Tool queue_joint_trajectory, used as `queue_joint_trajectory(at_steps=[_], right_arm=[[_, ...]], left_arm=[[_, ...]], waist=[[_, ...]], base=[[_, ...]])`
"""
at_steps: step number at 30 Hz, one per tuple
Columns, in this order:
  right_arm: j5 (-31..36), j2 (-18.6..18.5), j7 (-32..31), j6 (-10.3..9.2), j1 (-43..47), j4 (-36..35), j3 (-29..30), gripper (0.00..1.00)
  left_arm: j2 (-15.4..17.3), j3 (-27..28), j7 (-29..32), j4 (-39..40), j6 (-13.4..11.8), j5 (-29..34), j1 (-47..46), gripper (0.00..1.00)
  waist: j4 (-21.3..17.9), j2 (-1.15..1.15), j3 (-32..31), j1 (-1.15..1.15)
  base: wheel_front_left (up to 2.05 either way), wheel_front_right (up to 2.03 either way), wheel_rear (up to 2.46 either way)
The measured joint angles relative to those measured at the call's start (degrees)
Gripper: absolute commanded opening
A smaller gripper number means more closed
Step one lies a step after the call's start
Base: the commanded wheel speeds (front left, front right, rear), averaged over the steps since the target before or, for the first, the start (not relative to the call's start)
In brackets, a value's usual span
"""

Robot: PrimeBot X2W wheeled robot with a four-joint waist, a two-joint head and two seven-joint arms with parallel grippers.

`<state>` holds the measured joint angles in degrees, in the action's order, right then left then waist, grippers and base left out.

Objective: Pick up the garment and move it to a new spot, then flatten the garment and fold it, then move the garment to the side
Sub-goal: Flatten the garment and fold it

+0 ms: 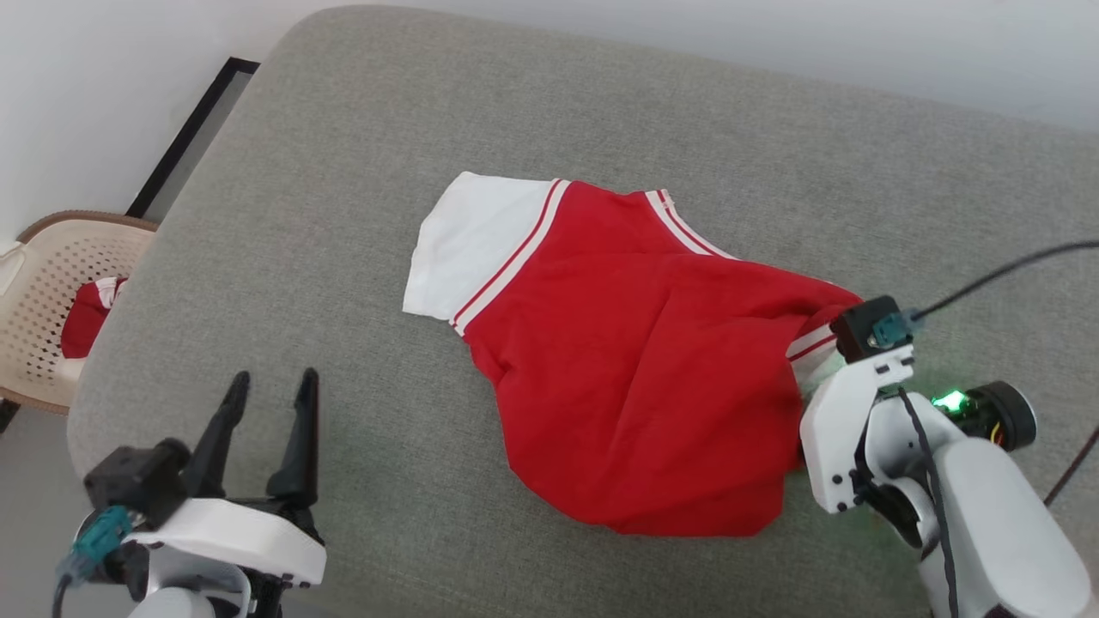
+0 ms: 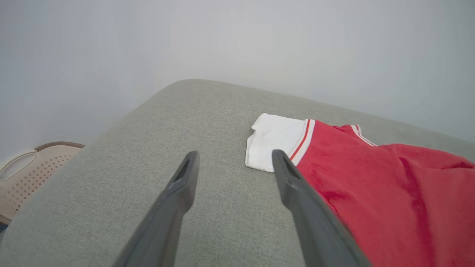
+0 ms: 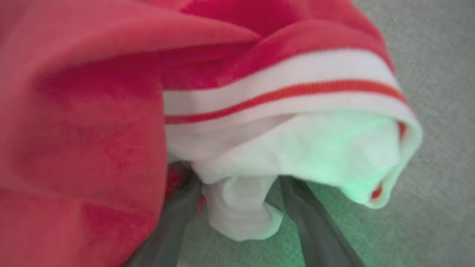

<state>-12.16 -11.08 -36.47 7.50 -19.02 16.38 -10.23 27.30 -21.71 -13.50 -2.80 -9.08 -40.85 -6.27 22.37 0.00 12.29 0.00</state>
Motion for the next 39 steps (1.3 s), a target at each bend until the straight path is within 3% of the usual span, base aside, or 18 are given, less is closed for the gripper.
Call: queue_joint_trajectory(at_steps=[2, 8, 13, 18, 24, 29, 34, 35, 36, 37, 39], right_arm=[[0.1, -0.6, -1.7, 0.0, -2.4, 3.2, -1.2, 0.0], [-2.5, -1.7, -3.1, 0.01, -4.9, 4.7, -2.9, 0.0], [-6.4, -6.2, -6.7, 0.01, -5.1, -1.4, -3.9, 0.0], [-10.1, -11.5, -11.6, 0.01, -4.6, -10.6, -0.6, 0.0], [-11.7, -17.1, -16.7, 0.01, -1.9, -15.8, 5.3, 0.0], [-12.6, -19.8, -18.8, 0.01, 2.0, -13.8, 9.0, 0.0], [-12.8, -18.1, -15.0, 0.02, 2.5, -5.8, 10.5, 0.0], [-12.6, -17.6, -14.4, 0.02, 2.2, -3.9, 10.3, 0.18], [-12.5, -17.2, -13.5, 0.02, 2.0, -2.3, 10.1, 0.65], [-12.4, -16.9, -12.3, 0.02, 1.6, -0.9, 10.1, 1.0], [-12.4, -16.6, -11.3, 0.02, 0.7, 0.8, 9.6, 1.0]], left_arm=[[-1.0, 1.8, -1.0, 0.0, 0.1, 0.6, 1.3, 1.0], [-3.8, 6.7, -1.4, 0.7, 1.6, 2.8, 3.1, 1.0], [-6.1, 11.1, -1.4, 1.5, 3.5, 6.2, 6.0, 1.0], [-8.3, 15.0, -1.4, 1.7, 5.3, 7.5, 8.0, 1.0], [-10.7, 17.3, -1.4, 2.0, 7.6, 9.4, 8.8, 1.0], [-12.4, 18.5, -1.5, 1.6, 9.1, 10.1, 8.8, 1.0], [-13.3, 19.1, -1.5, 0.5, 10.4, 10.8, 8.8, 1.0], [-13.4, 19.1, -1.5, 0.1, 10.5, 11.1, 8.8, 1.0], [-13.4, 19.1, -1.5, -0.1, 10.7, 11.4, 8.8, 1.0], [-13.3, 19.1, -1.5, -0.4, 11.0, 11.6, 8.8, 1.0], [-12.8, 18.7, -1.1, -0.8, 11.4, 11.7, 8.6, 1.0]], waist=[[0.6, 0.0, 0.1, 0.0], [0.7, 0.0, -0.2, 0.0], [-0.6, 0.0, -0.8, 0.0], [-2.5, 0.0, -1.4, 0.0], [-3.8, 0.0, -1.9, 0.0], [-3.7, 0.0, -1.5, 0.0], [-3.4, 0.0, -1.2, 0.0], [-3.5, 0.0, -1.3, 0.0], [-3.6, 0.0, -1.4, 0.0], [-3.7, 0.0, -1.5, 0.0], [-3.9, 0.0, -1.8, 0.0]], base=[[0.0, 0.0, 0.0], [0.0, 0.0, 0.0], [0.0, 0.0, 0.0], [0.0, 0.0, 0.0], [0.0, 0.0, 0.0], [0.0, 0.0, 0.0], [0.0, 0.0, 0.0], [0.0, 0.0, 0.0], [0.0, 0.0, 0.0], [0.0, 0.0, 0.0], [0.0, 0.0, 0.0]])
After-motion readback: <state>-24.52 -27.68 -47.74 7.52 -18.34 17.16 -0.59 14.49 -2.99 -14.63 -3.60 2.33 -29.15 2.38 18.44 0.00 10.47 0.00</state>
